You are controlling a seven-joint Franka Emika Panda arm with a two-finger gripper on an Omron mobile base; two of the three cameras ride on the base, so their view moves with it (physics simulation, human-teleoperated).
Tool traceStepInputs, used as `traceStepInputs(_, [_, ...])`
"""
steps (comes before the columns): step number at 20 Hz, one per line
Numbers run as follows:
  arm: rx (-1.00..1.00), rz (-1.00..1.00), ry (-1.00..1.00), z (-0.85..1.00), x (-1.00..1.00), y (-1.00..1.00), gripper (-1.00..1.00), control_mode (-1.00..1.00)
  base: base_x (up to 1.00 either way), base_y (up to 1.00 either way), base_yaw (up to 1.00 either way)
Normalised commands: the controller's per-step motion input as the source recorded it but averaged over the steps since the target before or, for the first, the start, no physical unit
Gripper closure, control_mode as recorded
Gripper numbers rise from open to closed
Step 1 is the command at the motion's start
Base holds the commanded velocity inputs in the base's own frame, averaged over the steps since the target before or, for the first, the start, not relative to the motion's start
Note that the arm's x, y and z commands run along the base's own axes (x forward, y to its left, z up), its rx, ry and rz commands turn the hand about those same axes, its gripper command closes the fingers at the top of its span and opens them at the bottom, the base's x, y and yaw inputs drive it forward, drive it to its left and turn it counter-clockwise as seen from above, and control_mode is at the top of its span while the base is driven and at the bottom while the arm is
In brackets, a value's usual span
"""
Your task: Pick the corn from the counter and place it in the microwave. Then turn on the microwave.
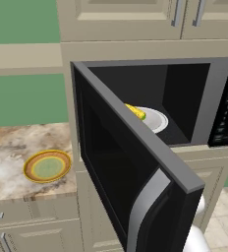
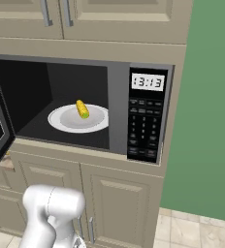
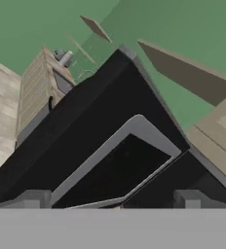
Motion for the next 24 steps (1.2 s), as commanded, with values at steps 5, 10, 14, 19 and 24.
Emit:
traceStepInputs(5, [0.0,-0.01,-0.12,0.0,-0.17,0.35,-1.0,-1.0,0.0,0.0,0.0])
traceStepInputs(10, [0.0,-0.03,-0.12,0.0,-0.19,0.3,-1.0,-1.0,0.0,0.0,0.0])
traceStepInputs(14, [0.0,-0.04,-0.12,0.0,-0.23,0.27,-1.0,-1.0,0.0,0.0,0.0])
traceStepInputs(19, [0.0,-0.04,-0.12,0.0,-0.19,0.25,-1.0,-1.0,0.0,0.0,0.0])
traceStepInputs(24, [0.0,-0.06,-0.1,0.0,-0.09,0.2,-1.0,-1.0,0.0,0.0,0.0])
